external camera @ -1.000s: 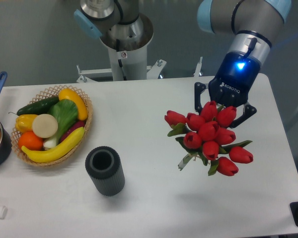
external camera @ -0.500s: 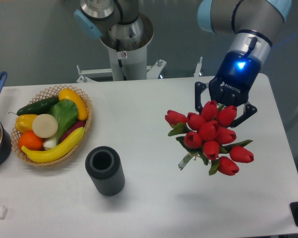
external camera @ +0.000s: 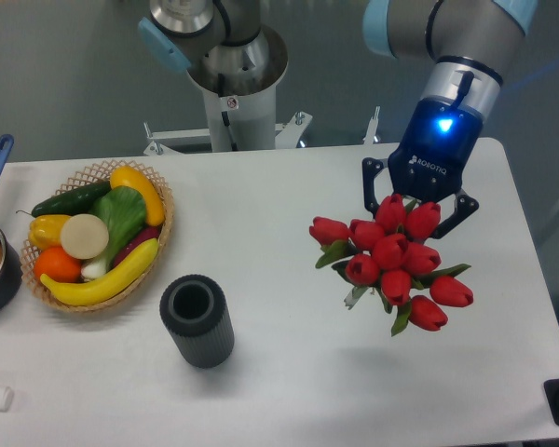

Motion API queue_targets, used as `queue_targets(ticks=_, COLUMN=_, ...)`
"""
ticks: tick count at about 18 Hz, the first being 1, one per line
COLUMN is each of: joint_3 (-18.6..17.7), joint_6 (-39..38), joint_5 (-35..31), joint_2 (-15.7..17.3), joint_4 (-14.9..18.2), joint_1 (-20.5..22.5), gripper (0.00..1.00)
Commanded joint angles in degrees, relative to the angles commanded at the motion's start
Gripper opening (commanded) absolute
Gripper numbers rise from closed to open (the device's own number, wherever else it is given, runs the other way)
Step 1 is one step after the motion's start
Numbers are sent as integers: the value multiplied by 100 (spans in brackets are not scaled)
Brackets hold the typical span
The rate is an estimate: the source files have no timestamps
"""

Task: Place the flowers on the table
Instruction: 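Lower the held red tulips toward the table beside the black vase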

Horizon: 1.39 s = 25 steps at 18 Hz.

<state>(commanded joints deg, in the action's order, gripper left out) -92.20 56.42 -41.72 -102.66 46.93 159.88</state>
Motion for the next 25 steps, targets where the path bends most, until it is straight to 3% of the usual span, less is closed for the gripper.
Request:
queue_targets(ticks=9, joint_3=-114, joint_6=281, joint_5=-1898, joint_2=9, joint_4=44, joint_1=-580, gripper=36)
queue_targets(ticks=11, joint_3=-219, joint_6=648, joint_5=-2461, joint_2=-26, joint_4=88, joint_1=-790, gripper=36)
queue_targets(ticks=18, joint_3=-79, joint_6=1695, joint_5=-4226, joint_2=-333, joint_4=1114, joint_1=-1344, gripper=36)
queue_targets(ticks=25, joint_3=-79, joint_6=1723, joint_5=-4782, joint_2=-878, joint_4=1081, joint_1=-1661, gripper=36)
